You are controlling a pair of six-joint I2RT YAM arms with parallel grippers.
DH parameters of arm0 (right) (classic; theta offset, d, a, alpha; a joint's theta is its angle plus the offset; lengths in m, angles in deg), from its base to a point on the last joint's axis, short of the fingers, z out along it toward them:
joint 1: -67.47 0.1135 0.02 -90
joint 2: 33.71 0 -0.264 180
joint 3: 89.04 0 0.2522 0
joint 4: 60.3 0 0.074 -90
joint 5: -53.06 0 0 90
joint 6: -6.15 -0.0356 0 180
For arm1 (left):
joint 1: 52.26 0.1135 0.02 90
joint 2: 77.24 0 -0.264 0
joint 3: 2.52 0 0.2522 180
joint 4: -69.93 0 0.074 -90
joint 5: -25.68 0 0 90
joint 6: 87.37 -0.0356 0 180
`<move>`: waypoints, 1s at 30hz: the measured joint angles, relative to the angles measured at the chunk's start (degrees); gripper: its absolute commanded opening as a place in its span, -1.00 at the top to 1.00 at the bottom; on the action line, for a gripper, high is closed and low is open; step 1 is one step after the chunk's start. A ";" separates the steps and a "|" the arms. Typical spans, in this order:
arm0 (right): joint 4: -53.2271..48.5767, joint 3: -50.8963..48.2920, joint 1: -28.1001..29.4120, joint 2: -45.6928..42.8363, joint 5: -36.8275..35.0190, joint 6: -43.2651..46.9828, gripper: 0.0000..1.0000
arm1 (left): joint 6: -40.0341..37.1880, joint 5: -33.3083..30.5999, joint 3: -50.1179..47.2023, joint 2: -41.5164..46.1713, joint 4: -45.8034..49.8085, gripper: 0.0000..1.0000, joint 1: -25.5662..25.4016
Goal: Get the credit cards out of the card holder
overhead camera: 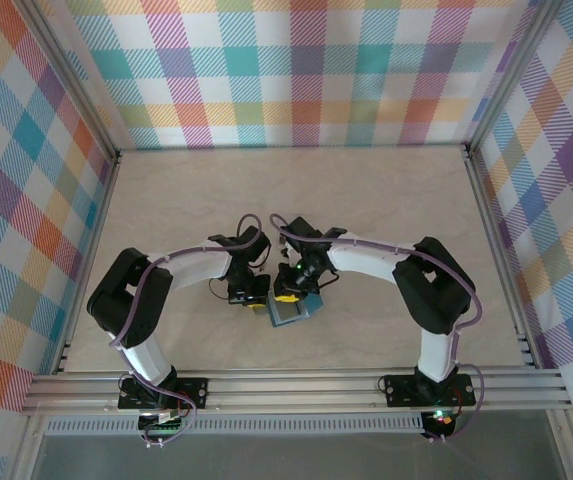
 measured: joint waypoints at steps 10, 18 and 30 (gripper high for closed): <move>0.74 0.00 0.74 2.78 -0.02 -0.15 0.61 | -0.44 -0.07 -0.02 0.00 0.00 1.00 0.00; -1.75 1.38 0.85 3.19 -3.32 0.63 0.42 | -1.14 -0.07 -0.02 0.00 0.00 1.00 0.00; -9.60 5.29 0.85 3.19 -10.88 4.00 0.00 | -1.33 0.02 0.15 -0.22 0.09 1.00 0.02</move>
